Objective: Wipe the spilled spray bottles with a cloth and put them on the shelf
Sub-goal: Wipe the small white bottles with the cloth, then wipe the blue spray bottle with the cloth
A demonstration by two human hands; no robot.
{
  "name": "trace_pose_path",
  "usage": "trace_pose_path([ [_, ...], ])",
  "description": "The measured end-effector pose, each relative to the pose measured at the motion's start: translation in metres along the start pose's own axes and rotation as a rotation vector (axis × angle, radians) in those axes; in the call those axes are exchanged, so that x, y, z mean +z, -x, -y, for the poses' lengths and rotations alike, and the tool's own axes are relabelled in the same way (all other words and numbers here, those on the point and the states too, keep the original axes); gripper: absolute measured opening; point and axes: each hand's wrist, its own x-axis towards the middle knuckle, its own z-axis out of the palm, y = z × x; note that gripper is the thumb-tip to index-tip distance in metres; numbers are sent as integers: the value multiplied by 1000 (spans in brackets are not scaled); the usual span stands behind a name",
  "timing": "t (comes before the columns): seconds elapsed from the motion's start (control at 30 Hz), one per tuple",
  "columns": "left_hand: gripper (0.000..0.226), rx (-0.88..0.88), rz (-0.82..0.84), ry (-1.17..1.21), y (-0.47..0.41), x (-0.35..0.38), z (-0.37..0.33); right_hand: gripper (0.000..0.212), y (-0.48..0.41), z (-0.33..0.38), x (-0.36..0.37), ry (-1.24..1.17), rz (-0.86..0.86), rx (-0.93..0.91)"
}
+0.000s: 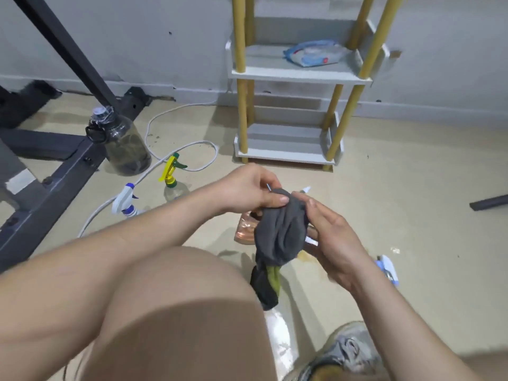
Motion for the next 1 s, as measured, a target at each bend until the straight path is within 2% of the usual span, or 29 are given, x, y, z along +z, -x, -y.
trace_pose_path([
  [0.1,11,42,133,-113,12,-9,-49,34,15,37,-14,340,213,-109],
  [0.17,12,49,241,-287,19,-14,-84,26,25,70,-26,641,272,-142],
  [0.27,18,-19,349,-629,18,-10,-126,12,40,115,-47,1098,318,-124],
  [0.37,23,-165,343,-831,1,9,-143,7,53,137,-64,1446,272,-151],
  [0.4,27,-206,336,-897,-4,19,-143,11,54,137,-68,1506,240,-163],
  [0.47,34,-231,338,-1048,-18,41,-143,23,52,132,-79,1554,200,-140],
  [0.53,34,-162,349,-1120,-32,60,-138,28,49,122,-93,1565,227,-47],
  [0.67,19,-3,432,-1002,-54,75,-110,25,37,107,-117,1418,369,119],
  [0.8,19,1,418,-795,-69,88,-40,21,10,84,-138,1314,446,209],
  [0.9,23,-24,387,-717,-92,101,12,39,-10,40,-173,1200,358,262],
  [1.0,29,-34,421,-749,-119,122,51,49,-19,-25,-210,1047,247,416],
])
